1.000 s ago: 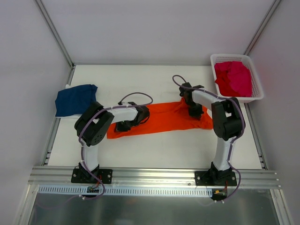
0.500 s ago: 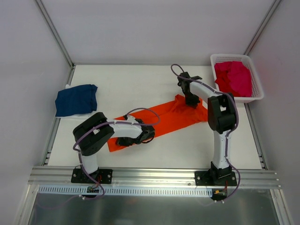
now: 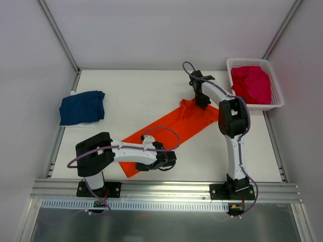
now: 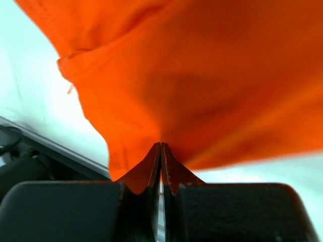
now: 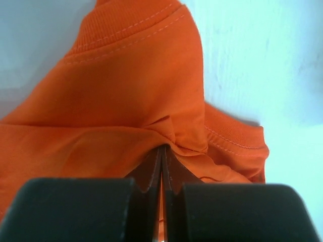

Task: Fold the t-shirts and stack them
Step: Fold the tshirt

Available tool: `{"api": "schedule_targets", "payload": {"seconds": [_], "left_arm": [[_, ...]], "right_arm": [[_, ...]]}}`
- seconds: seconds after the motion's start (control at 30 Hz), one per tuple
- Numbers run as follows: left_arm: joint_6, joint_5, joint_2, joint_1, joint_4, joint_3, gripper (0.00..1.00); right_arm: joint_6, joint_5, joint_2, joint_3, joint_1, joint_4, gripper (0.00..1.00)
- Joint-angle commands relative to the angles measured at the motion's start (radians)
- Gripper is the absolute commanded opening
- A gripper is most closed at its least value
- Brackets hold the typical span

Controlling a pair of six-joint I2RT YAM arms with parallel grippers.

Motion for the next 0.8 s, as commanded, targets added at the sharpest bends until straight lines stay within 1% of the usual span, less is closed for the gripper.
{"api": "schedule_targets", "payload": {"seconds": [0.0, 0.03, 0.2, 0.23, 0.3, 0.33, 0.47, 0.6, 0.67, 0.77], "left_arm": [[-0.083, 0.031, 0.019, -0.054, -0.077, 0.097, 0.00], [-0.088, 0.029, 0.025, -0.067, -0.082, 0.114, 0.00], [-0.094, 0.029, 0.076, -0.131, -0.088, 0.226, 0.00], [-0.083, 0.029, 0.086, -0.134, -0.090, 0.244, 0.00], [-0.073, 0.029, 0.125, -0.142, -0.088, 0.286, 0.00], [-0.063, 0.031, 0.137, -0.143, -0.088, 0.297, 0.00], [-0.063, 0.035, 0.177, -0.153, -0.088, 0.318, 0.00], [-0.068, 0.026, 0.177, -0.160, -0.090, 0.335, 0.00], [-0.065, 0.025, 0.178, -0.162, -0.088, 0.344, 0.00], [-0.062, 0.020, 0.185, -0.168, -0.088, 0.364, 0.00]], "right_arm": [[-0.008, -0.078, 0.054, 0.105, -0.013, -0.011, 0.00], [-0.034, -0.082, 0.063, 0.127, -0.015, -0.010, 0.00], [-0.049, -0.111, 0.117, 0.268, -0.032, -0.010, 0.00], [-0.051, -0.130, 0.137, 0.320, -0.039, -0.013, 0.00], [-0.049, -0.157, 0.157, 0.366, -0.056, -0.018, 0.00], [-0.048, -0.196, 0.170, 0.398, -0.061, -0.013, 0.00], [-0.046, -0.269, 0.186, 0.414, -0.075, 0.030, 0.00], [-0.042, -0.334, 0.192, 0.423, -0.090, 0.085, 0.00], [-0.042, -0.361, 0.213, 0.469, -0.096, 0.099, 0.00], [-0.020, -0.460, 0.243, 0.532, -0.121, 0.111, 0.00]]}}
